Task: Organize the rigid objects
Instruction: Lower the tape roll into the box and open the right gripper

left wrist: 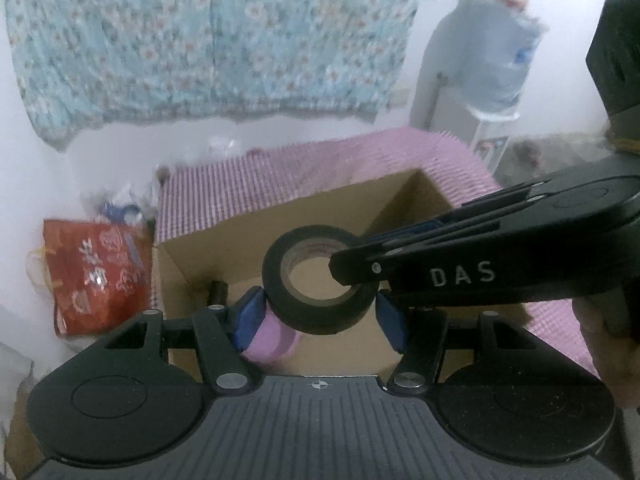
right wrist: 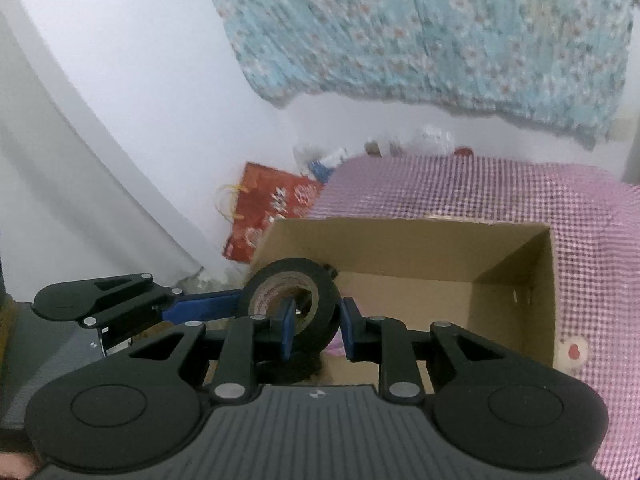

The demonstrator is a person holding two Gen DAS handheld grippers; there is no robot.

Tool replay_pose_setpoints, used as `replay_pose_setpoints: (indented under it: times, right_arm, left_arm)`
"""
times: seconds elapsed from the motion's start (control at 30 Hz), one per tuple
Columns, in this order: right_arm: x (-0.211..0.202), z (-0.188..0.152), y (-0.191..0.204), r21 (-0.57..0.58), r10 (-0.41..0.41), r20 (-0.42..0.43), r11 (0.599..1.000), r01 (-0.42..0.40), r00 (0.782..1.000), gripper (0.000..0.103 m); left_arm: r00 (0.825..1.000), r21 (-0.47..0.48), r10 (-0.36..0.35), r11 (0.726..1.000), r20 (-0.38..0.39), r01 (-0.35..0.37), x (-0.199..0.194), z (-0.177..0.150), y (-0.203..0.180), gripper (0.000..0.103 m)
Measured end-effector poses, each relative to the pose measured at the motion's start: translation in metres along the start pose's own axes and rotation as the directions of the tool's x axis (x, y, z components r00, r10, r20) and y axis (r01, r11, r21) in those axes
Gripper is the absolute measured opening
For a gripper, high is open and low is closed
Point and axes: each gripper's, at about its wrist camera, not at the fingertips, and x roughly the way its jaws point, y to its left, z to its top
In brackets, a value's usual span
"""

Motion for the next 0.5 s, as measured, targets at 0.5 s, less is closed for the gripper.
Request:
replay_pose_setpoints:
  times: [0.5]
  right_arm:
    - [0.118, 0.024, -0.077, 0.084, -0.024, -0.212, 0.996, 0.043, 0.977, 0.026]
  left_arm:
    - [0.971, -0.054, 0.029, 0.998, -0.237, -0.043, 0.111, 0.024, 0.012, 0.061]
